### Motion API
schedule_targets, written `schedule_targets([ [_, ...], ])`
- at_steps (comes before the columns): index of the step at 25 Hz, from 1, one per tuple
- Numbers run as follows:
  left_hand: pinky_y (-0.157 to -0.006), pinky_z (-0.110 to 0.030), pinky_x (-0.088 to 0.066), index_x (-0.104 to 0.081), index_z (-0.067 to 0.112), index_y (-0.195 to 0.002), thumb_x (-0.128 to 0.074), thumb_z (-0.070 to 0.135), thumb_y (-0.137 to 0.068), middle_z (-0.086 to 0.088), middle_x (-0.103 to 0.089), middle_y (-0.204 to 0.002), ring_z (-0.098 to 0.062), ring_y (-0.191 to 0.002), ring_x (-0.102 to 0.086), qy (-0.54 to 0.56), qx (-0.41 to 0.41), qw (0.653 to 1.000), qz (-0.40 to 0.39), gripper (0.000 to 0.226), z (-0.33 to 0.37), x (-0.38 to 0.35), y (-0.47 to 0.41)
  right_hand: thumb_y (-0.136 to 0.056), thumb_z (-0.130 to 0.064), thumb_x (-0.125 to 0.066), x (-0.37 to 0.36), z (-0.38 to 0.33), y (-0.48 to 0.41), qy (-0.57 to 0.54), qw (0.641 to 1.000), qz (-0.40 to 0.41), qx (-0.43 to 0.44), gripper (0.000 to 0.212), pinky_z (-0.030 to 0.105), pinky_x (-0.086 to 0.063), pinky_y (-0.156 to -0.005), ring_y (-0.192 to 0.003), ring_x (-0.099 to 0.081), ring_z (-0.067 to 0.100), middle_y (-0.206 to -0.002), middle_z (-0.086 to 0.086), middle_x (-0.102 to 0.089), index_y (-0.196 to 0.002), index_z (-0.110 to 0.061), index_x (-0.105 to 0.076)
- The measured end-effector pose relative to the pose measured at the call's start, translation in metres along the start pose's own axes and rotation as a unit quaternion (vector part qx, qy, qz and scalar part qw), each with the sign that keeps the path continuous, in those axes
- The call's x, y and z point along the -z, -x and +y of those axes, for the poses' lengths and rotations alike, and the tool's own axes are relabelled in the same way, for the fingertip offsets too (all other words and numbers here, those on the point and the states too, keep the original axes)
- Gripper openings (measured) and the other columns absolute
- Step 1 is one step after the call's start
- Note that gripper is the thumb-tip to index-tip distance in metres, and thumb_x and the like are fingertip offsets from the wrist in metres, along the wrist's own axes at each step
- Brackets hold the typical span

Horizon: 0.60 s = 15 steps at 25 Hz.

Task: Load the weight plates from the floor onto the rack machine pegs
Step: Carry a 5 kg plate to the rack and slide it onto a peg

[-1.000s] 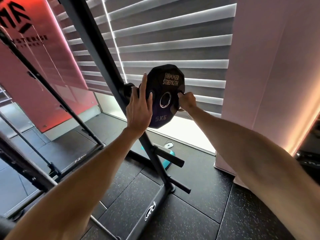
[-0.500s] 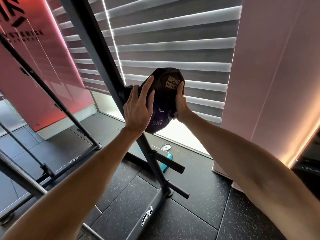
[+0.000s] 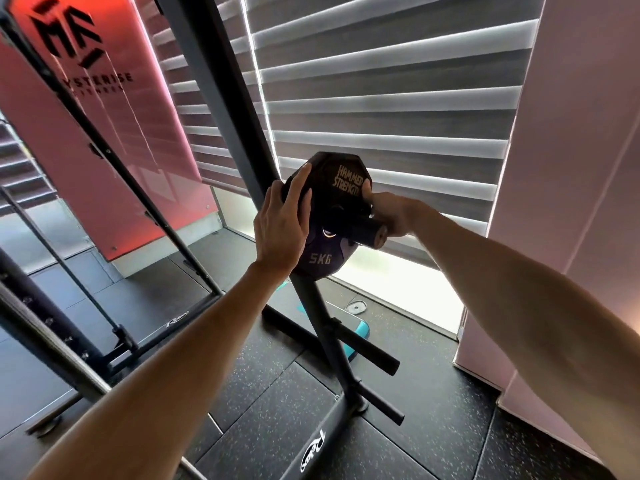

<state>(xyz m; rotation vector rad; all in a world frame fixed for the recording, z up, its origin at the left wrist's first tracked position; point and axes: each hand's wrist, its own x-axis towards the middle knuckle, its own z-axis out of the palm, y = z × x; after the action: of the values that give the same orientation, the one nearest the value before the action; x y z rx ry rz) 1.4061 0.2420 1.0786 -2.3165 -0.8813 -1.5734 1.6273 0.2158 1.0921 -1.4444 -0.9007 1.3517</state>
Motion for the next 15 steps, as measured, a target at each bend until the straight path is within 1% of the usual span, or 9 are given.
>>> schedule_targets([
  [1,-0.069,-0.029,-0.055,-0.049,0.02,-0.143,-0.039,0.032,-0.106,-0.008,-0.057,-0.101,-0.019,-0.089,-0.061,-0.008,0.005,1.0,0.0,0.04,-0.004,-0.001,-0.001,-0.099,-0.061,-0.026,-0.003,-0.002,-0.004,0.02,1.0,0.009,0.008,0.066,0.033,-0.059,-0.06,-0.094,-0.063,0.026,-0.12,0.015,-0.055,-0.13,-0.006,-0.043],
  [3,-0.072,-0.031,-0.056,-0.05,0.02,-0.143,-0.04,0.032,-0.106,-0.008,-0.059,-0.102,-0.019,-0.091,-0.062,-0.024,0.01,1.0,-0.001,0.04,-0.013,-0.003,-0.007,-0.102,-0.057,-0.023,-0.007,-0.006,-0.015,0.099,0.994,0.035,0.035,0.063,0.024,-0.054,-0.05,-0.084,-0.06,0.022,-0.115,0.016,-0.055,-0.124,-0.003,-0.045],
  [5,-0.072,-0.032,-0.057,-0.05,0.021,-0.142,-0.039,0.033,-0.106,-0.008,-0.06,-0.103,-0.019,-0.091,-0.062,-0.039,0.005,0.999,-0.007,0.04,-0.026,-0.004,-0.014,-0.104,-0.054,-0.019,-0.011,-0.009,-0.027,0.176,0.98,0.066,0.064,0.061,0.018,-0.049,-0.047,-0.075,-0.056,0.016,-0.104,0.013,-0.058,-0.118,-0.003,-0.049],
  [6,-0.072,-0.032,-0.058,-0.05,0.021,-0.142,-0.039,0.033,-0.106,-0.008,-0.06,-0.102,-0.019,-0.09,-0.062,-0.047,0.001,0.999,-0.01,0.04,-0.032,-0.005,-0.016,-0.104,-0.054,-0.017,-0.013,-0.01,-0.033,0.212,0.972,0.074,0.075,0.063,0.02,-0.048,-0.05,-0.074,-0.055,0.014,-0.103,0.012,-0.059,-0.116,-0.003,-0.052],
  [8,-0.073,-0.033,-0.057,-0.05,0.022,-0.142,-0.038,0.033,-0.106,-0.007,-0.06,-0.1,-0.019,-0.089,-0.061,-0.06,0.001,0.998,-0.01,0.039,-0.041,-0.007,-0.021,-0.103,-0.057,-0.016,-0.012,-0.01,-0.047,0.265,0.958,0.077,0.08,0.069,0.025,-0.046,-0.059,-0.076,-0.057,0.013,-0.111,0.012,-0.062,-0.12,-0.004,-0.055],
  [10,-0.073,-0.034,-0.056,-0.05,0.022,-0.141,-0.039,0.033,-0.106,-0.007,-0.059,-0.098,-0.019,-0.089,-0.06,-0.064,-0.001,0.998,-0.002,0.038,-0.048,-0.009,-0.025,-0.101,-0.061,-0.018,-0.013,-0.01,-0.06,0.256,0.961,0.069,0.076,0.072,0.027,-0.046,-0.065,-0.079,-0.058,0.014,-0.118,0.013,-0.062,-0.126,-0.003,-0.054],
  [12,-0.073,-0.033,-0.056,-0.049,0.022,-0.141,-0.04,0.033,-0.106,-0.006,-0.06,-0.098,-0.019,-0.089,-0.061,-0.063,0.0,0.998,0.0,0.038,-0.05,-0.009,-0.025,-0.101,-0.061,-0.019,-0.013,-0.011,-0.067,0.224,0.97,0.063,0.071,0.073,0.028,-0.045,-0.066,-0.079,-0.058,0.016,-0.117,0.013,-0.061,-0.129,-0.002,-0.052],
  [14,-0.074,-0.034,-0.057,-0.047,0.023,-0.141,-0.039,0.035,-0.106,-0.006,-0.061,-0.101,-0.02,-0.091,-0.062,-0.067,0.011,0.998,-0.007,0.039,-0.049,-0.008,-0.026,-0.101,-0.061,-0.016,-0.015,-0.012,-0.069,0.243,0.965,0.062,0.071,0.076,0.029,-0.044,-0.067,-0.082,-0.058,0.018,-0.115,0.015,-0.061,-0.129,0.0,-0.052],
  [15,-0.075,-0.035,-0.057,-0.046,0.023,-0.142,-0.038,0.036,-0.105,-0.006,-0.061,-0.103,-0.02,-0.093,-0.062,-0.071,0.019,0.997,-0.02,0.04,-0.049,-0.007,-0.027,-0.101,-0.061,-0.014,-0.016,-0.011,-0.068,0.257,0.961,0.061,0.074,0.077,0.03,-0.044,-0.071,-0.085,-0.058,0.02,-0.116,0.016,-0.062,-0.128,0.001,-0.053],
])
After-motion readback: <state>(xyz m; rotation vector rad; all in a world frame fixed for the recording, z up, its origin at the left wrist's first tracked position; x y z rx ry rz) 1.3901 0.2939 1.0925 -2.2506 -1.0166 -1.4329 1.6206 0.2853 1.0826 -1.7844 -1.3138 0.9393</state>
